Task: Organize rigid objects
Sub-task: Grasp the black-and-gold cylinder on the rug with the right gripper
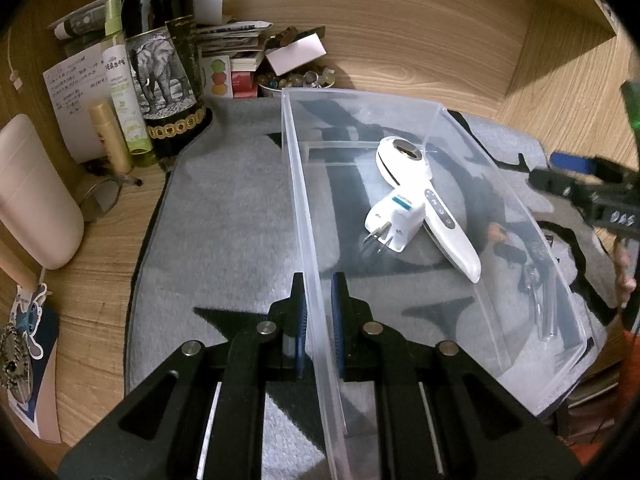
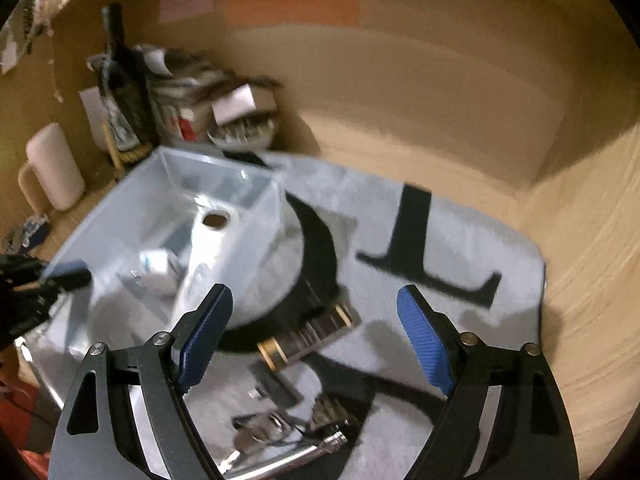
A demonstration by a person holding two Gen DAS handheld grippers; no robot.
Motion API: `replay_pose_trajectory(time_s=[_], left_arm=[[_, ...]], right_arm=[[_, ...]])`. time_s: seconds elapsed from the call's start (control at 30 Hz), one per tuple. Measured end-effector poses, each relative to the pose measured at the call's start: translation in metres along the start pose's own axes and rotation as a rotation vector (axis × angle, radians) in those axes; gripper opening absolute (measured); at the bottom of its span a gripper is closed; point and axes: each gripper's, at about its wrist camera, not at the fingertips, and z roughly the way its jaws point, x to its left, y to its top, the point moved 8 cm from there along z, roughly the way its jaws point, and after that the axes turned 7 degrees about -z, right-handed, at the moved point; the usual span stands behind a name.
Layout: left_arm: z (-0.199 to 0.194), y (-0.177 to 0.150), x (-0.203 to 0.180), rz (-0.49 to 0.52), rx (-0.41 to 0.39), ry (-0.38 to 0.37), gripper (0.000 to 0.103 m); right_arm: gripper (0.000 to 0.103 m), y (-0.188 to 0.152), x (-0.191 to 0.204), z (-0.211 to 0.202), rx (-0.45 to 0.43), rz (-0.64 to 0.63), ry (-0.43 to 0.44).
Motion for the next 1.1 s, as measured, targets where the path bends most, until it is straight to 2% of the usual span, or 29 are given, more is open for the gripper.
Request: replay_pose_trajectory(time_s=[0.2, 0.43, 0.5, 0.87, 1.1], left_arm=[[0.000, 0.000, 0.000, -0.001, 0.001, -0.001, 0.011], [0.002, 0.000, 0.001, -0.004, 0.007, 0.000, 0.011], [0.003, -0.001, 0.002, -0.008, 0.009, -0.005, 0.011], [0.004, -0.001, 0.003, -0.008, 0.010, -0.009, 0.011], [0.004, -0.001, 0.003, -0.005, 0.012, -0.005, 0.011]], right_arm=[[0.083, -0.026, 0.000, 0.044, 0.129, 0.054, 0.049], [0.080, -0.036, 0.001, 0.067, 0.194, 0.068, 0.076], [0.077, -0.040, -0.005, 0.068, 0.197, 0.070, 0.068], [0.023, -0.043, -0.026, 0.059, 0.161, 0.081, 0.047], [0.022, -0.034, -0.039, 0.051, 0.107, 0.096, 0.010]])
